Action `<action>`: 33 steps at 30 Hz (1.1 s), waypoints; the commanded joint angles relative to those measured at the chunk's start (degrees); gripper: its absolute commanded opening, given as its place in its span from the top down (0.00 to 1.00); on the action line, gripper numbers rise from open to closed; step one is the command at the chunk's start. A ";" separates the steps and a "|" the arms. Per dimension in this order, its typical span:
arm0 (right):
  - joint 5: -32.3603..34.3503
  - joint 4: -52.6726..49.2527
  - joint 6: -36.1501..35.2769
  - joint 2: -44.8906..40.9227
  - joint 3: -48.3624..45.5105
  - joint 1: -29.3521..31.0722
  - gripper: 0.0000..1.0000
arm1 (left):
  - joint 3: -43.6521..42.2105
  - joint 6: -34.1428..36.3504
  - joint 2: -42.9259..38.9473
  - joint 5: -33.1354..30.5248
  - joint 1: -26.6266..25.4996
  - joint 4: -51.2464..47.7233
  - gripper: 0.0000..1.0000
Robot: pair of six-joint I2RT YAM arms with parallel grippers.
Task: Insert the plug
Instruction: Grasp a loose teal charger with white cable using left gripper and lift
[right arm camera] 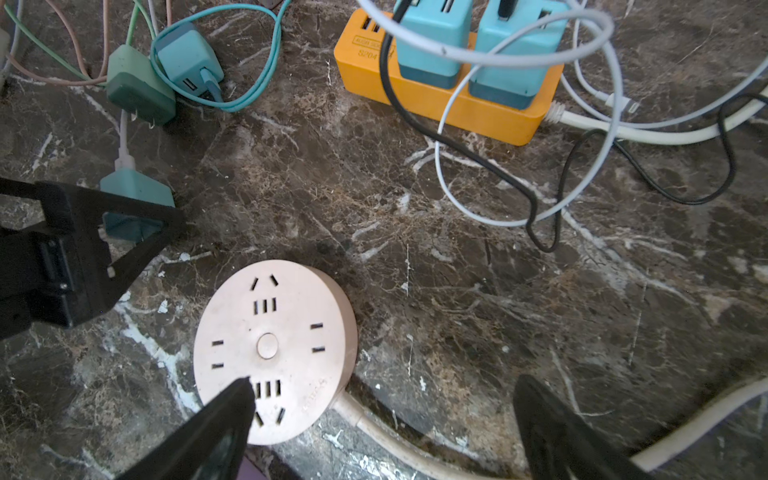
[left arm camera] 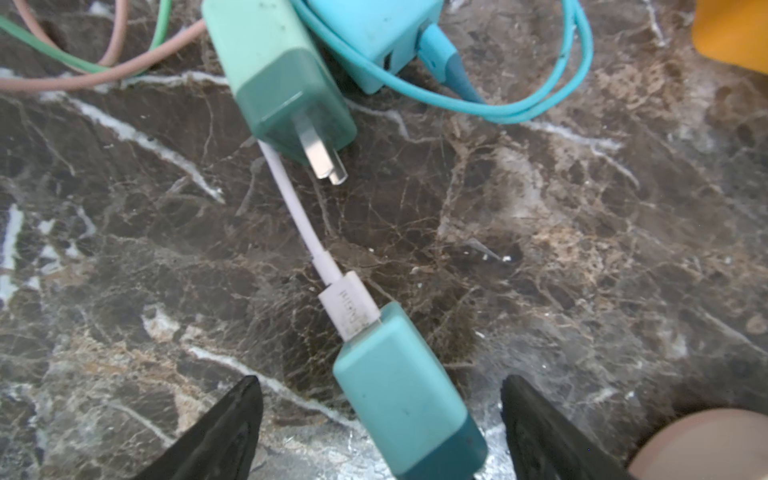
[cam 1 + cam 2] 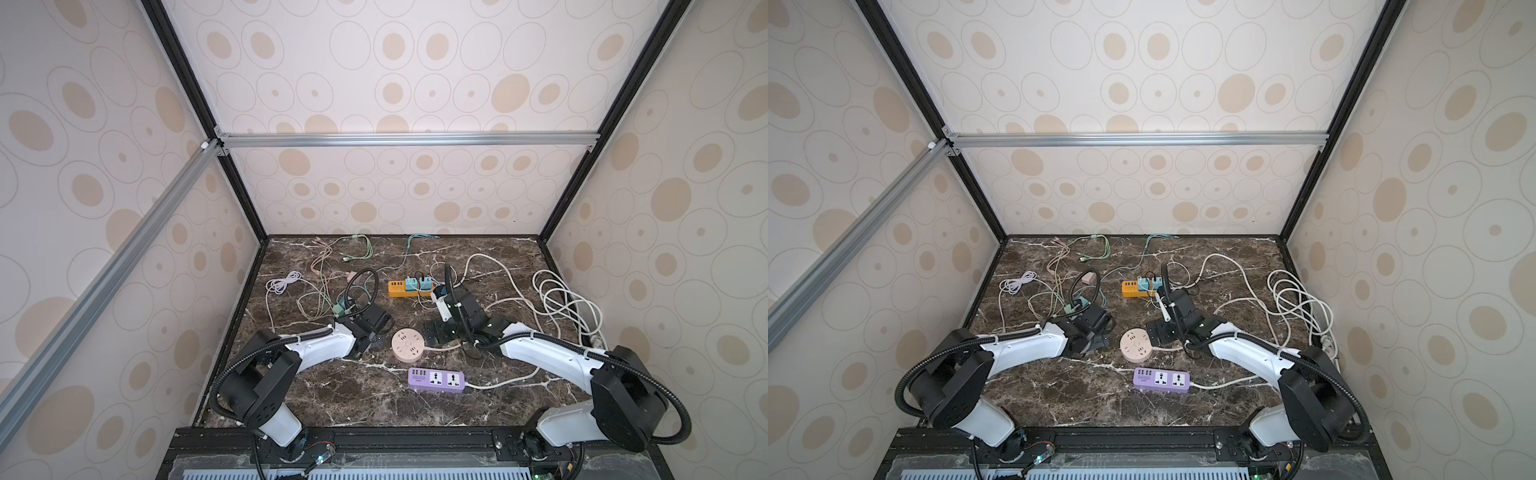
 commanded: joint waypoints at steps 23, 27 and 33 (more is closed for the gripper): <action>-0.62 1.81 1.32 -0.22 0.68 -0.09 0.04 | -1.08 0.28 -10.29 0.16 0.35 1.78 1.00; -1.89 4.72 1.13 -0.93 0.85 -0.13 0.04 | 3.11 5.99 -17.18 0.10 0.91 1.26 1.00; -5.68 11.10 0.60 -1.17 1.29 -0.09 0.04 | 13.74 15.63 -23.99 3.10 2.93 -2.96 1.00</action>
